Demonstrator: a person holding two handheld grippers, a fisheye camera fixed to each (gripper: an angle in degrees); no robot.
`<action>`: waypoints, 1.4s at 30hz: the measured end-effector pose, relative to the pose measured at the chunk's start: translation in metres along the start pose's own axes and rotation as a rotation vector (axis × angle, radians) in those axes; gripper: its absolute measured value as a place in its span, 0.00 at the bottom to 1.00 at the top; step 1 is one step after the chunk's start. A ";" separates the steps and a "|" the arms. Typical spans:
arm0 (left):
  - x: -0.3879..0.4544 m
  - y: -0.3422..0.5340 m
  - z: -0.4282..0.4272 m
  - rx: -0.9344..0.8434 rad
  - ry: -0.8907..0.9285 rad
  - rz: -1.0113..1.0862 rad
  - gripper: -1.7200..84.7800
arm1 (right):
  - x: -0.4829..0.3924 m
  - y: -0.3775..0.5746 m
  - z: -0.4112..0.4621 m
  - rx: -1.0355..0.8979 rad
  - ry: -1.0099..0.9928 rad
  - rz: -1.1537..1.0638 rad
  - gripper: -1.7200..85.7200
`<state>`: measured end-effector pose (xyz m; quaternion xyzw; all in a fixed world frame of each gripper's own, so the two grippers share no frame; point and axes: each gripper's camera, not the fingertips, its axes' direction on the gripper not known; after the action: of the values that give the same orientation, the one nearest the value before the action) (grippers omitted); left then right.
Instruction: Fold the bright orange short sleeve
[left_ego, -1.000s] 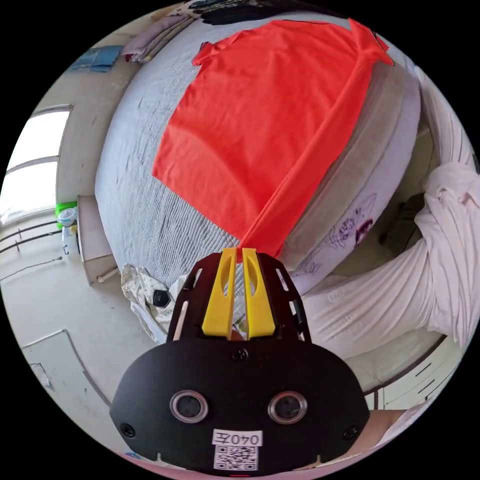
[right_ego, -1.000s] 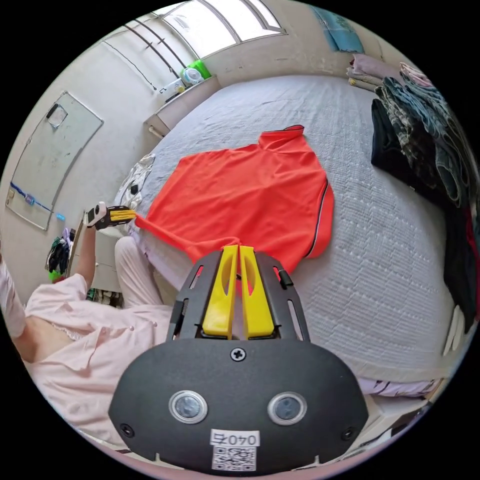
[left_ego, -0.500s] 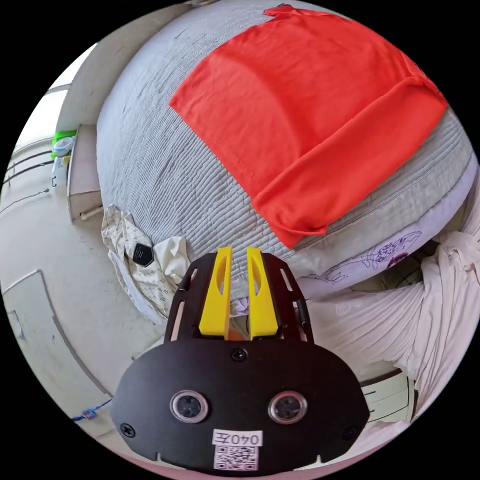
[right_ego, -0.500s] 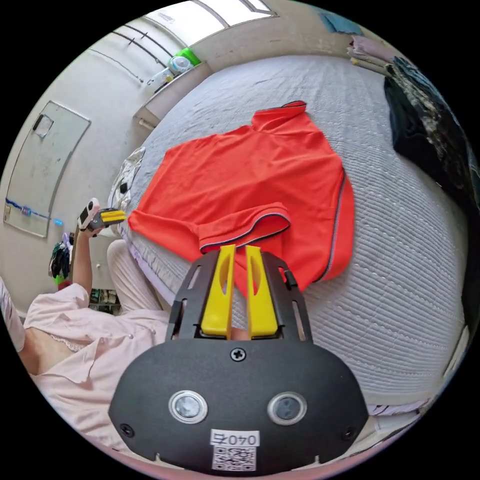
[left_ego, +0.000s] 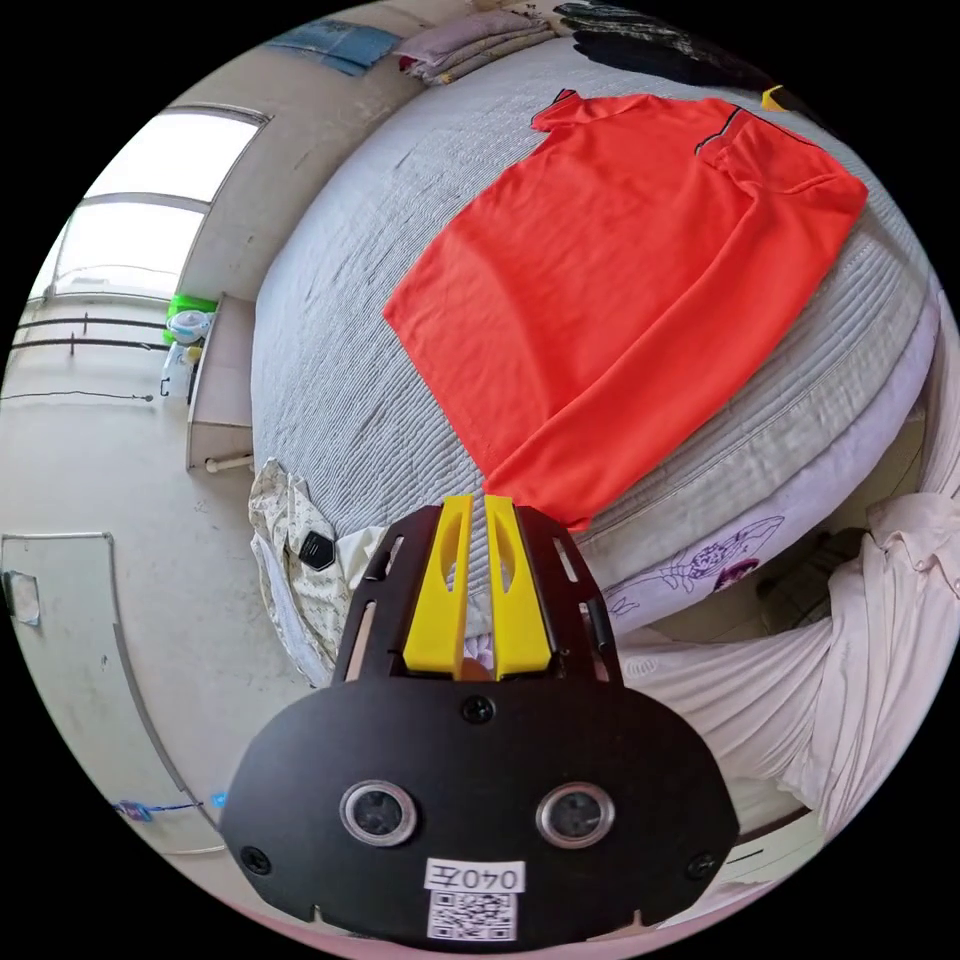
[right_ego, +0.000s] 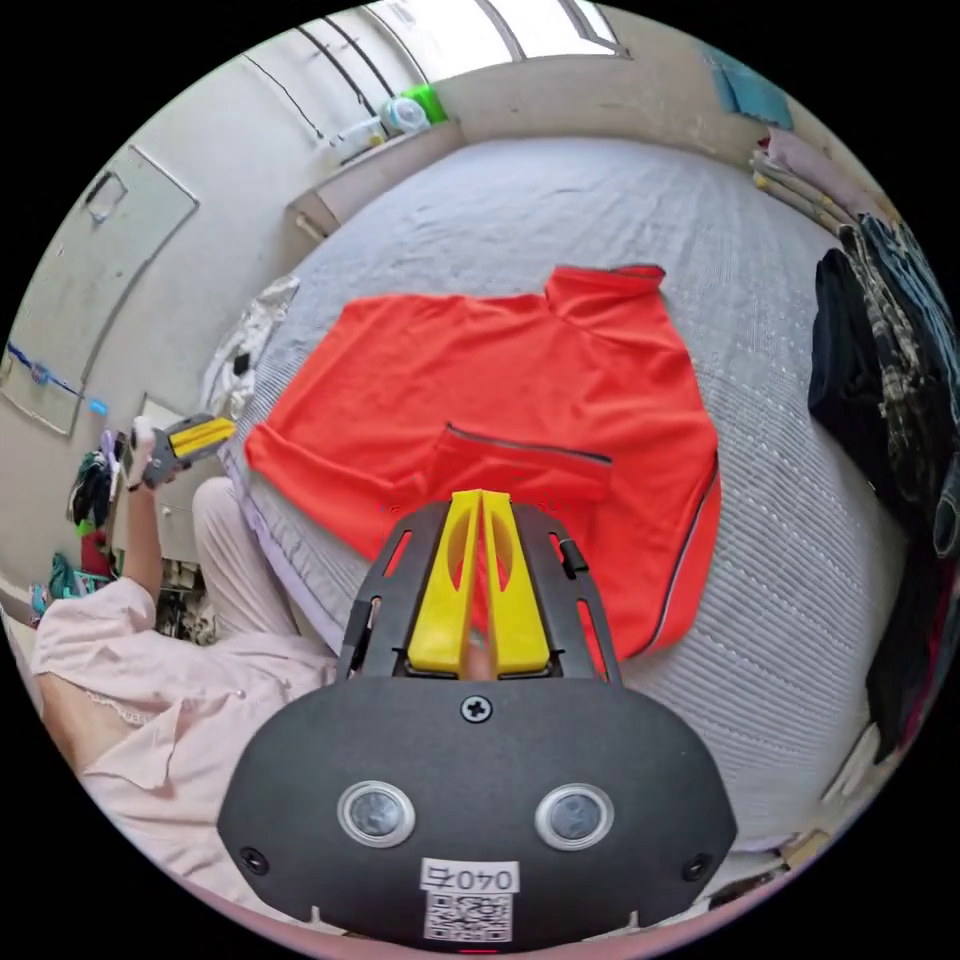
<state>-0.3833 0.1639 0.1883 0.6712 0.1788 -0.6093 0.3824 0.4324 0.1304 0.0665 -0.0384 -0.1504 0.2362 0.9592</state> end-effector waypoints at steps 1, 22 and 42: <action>0.003 -0.001 -0.001 0.010 0.007 0.010 0.00 | -0.001 0.006 0.009 -0.068 0.056 0.005 0.01; -0.032 0.076 0.035 -0.109 0.100 -0.111 0.01 | 0.023 0.067 0.022 -0.190 0.156 0.236 0.09; -0.031 0.093 0.035 0.119 0.437 -0.620 0.08 | -0.098 0.035 0.050 -0.115 0.339 0.073 0.09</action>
<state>-0.3473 0.0856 0.2470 0.7204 0.4152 -0.5478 0.0932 0.3195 0.1161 0.0823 -0.1380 0.0014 0.2522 0.9578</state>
